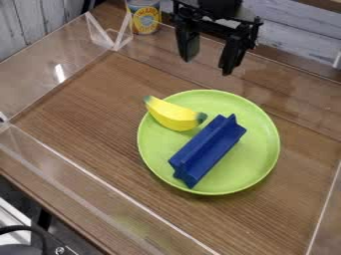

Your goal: Remove the banana from inside the green plate and put it on the table

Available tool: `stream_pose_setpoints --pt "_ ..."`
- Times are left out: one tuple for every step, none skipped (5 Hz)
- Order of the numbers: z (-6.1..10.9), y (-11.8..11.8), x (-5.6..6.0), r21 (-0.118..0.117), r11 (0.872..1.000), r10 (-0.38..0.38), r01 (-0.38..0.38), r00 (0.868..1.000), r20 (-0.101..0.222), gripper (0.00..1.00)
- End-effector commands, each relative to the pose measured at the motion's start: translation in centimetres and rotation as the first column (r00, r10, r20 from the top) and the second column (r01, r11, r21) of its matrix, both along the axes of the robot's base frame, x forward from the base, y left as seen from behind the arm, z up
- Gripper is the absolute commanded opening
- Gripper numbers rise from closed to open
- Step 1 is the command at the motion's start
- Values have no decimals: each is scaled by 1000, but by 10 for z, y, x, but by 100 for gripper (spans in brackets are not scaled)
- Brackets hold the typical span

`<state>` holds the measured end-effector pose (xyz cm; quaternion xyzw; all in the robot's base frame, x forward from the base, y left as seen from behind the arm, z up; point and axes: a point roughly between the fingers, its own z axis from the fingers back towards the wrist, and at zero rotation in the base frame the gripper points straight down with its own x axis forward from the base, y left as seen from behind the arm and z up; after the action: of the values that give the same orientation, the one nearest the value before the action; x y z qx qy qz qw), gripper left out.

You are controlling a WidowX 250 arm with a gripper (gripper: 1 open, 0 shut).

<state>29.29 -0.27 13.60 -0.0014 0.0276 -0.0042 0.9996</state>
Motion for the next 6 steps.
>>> stream_pose_setpoints --pt "-7 1 -4 -2 990 -139 139 990 -13 100" --pt "-12 6 -14 7 939 -343 343 939 -5 100" --pt "-17 8 -16 11 895 -446 446 895 -6 100" --pt "-23 11 -17 17 847 -532 532 847 -7 100" --pt "-27 14 -21 23 799 -600 600 800 -9 100" --pt "-32 19 -22 34 768 -639 639 769 -5 100"
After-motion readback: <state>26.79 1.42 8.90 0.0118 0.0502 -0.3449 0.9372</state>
